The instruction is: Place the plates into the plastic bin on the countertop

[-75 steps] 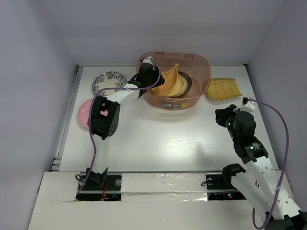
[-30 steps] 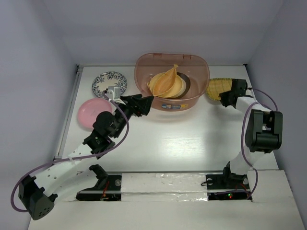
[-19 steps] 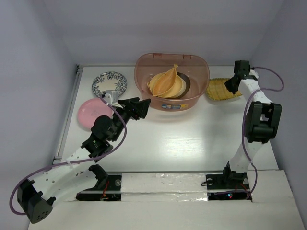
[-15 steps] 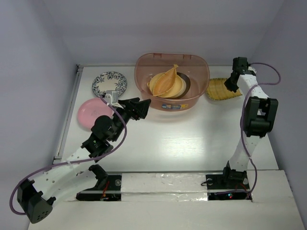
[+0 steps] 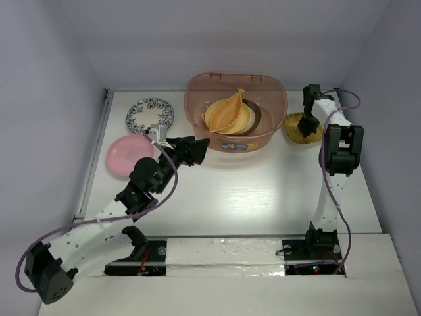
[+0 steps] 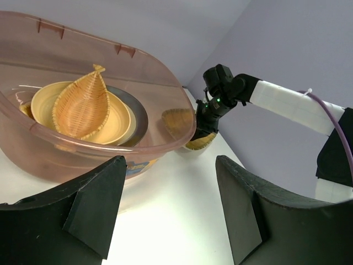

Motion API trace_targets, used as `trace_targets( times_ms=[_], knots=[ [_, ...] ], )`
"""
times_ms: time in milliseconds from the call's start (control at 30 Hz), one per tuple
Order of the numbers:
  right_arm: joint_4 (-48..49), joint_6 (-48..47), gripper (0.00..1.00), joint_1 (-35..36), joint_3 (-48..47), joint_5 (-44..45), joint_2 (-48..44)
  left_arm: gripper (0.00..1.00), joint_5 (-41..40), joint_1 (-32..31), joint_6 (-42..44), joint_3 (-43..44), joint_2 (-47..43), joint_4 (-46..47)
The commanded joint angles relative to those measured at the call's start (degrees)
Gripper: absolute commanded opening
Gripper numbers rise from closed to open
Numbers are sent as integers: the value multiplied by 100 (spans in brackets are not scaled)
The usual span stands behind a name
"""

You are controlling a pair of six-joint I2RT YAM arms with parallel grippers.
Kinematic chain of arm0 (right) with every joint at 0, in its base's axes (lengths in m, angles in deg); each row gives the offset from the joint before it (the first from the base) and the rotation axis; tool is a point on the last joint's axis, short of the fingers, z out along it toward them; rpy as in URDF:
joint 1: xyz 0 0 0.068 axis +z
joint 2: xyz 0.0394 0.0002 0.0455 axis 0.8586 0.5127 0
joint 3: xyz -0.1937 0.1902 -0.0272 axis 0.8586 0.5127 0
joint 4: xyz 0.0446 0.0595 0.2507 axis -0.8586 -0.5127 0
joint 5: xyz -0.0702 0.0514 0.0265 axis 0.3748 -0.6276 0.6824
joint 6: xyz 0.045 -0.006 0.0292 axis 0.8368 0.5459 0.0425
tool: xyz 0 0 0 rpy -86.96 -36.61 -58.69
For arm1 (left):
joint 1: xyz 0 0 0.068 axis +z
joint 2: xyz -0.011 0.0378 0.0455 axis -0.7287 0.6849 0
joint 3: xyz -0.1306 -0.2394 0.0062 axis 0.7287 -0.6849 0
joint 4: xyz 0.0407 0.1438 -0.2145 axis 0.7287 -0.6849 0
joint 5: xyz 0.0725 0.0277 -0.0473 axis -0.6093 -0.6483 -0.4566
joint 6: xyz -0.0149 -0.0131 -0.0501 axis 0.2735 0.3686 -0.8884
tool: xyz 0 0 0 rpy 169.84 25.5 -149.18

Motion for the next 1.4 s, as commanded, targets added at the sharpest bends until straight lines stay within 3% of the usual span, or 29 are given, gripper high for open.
trace_targets(
  times_ms=[0,267,400,500,533,633,767,967,1133,1367],
  knots=[
    [-355,-345,0,100,-121,201,-64,63,99,-25,-73,-53,45,438],
    [155,-530,0,372,1207,298,-960,62,204,-25,-152,-45,239,500],
    [251,-583,0,372,1821,34,-1496,57,380,-25,-204,43,467,500],
    [427,-627,0,486,2472,-291,-2006,41,555,-25,-222,96,669,535],
    [541,-619,0,574,2647,-361,-2277,29,617,-25,-222,166,800,509],
    [935,-505,0,645,3342,-791,-2648,10,670,-25,-283,219,1038,491],
    [1350,-408,0,767,4097,-1478,-3061,2,916,-86,-398,368,1441,561],
    [1588,-513,0,908,4564,-1557,-3351,0,758,-595,-241,640,1899,509],
    [2245,-390,0,1180,5451,-2312,-4158,1,311,-1140,-73,1202,2671,53],
    [2950,-153,0,1392,6603,-2981,-5668,21,-51,-1633,-248,1677,3648,-291]
  ],
)
